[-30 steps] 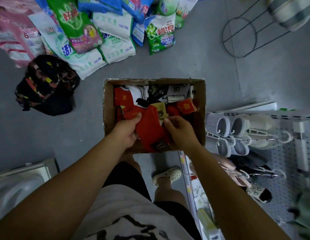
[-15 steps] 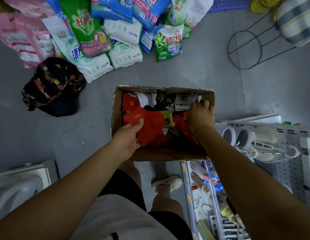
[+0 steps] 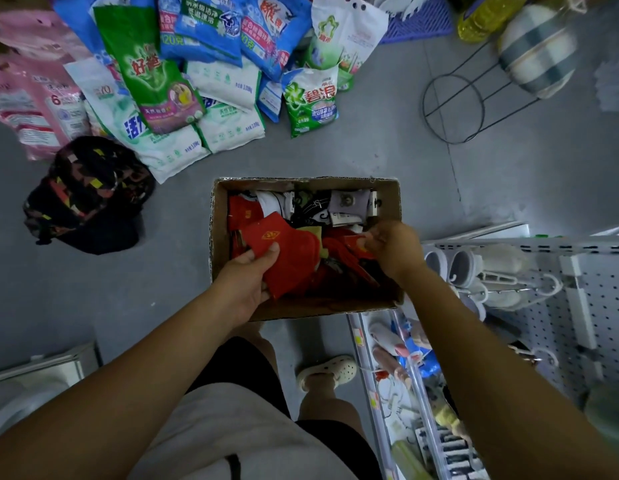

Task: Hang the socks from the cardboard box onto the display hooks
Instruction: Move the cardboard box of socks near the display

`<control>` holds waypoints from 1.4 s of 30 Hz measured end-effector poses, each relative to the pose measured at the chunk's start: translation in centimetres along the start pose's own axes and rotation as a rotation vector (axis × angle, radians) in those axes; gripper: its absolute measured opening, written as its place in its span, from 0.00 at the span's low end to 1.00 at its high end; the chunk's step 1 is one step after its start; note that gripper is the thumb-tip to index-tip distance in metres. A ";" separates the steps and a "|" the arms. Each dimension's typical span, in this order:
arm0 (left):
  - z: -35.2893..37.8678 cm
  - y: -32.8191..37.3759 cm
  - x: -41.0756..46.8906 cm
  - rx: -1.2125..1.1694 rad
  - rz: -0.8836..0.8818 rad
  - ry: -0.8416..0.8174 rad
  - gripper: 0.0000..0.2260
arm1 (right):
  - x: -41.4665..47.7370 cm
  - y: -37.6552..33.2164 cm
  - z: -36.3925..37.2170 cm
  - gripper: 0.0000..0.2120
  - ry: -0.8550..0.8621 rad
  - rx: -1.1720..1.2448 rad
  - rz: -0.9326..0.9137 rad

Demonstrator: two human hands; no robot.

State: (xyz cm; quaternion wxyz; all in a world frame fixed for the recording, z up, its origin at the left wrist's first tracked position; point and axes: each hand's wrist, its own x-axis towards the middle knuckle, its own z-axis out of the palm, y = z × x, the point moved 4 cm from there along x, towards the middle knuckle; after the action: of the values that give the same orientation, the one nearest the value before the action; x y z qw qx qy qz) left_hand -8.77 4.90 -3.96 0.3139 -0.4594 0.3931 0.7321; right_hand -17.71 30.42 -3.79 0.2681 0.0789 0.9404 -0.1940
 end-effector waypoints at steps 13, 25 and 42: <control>5.5 1.7 -6.7 0.251 0.169 -0.188 0.14 | -19.2 1.4 -4.6 0.10 0.481 1.353 0.373; 14.0 -5.7 -16.1 0.684 0.515 -0.406 0.24 | -35.2 6.4 -5.0 0.10 0.709 1.521 0.349; 21.5 -29.1 -28.0 0.698 0.304 -0.707 0.11 | -57.2 21.4 -3.2 0.11 0.925 1.579 0.314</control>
State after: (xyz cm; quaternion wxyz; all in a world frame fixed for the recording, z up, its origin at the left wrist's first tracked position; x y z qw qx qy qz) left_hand 16.62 35.03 19.20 0.4520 0.0101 0.5460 0.7053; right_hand 34.41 48.66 22.35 -0.2419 0.4344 0.5275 -0.6888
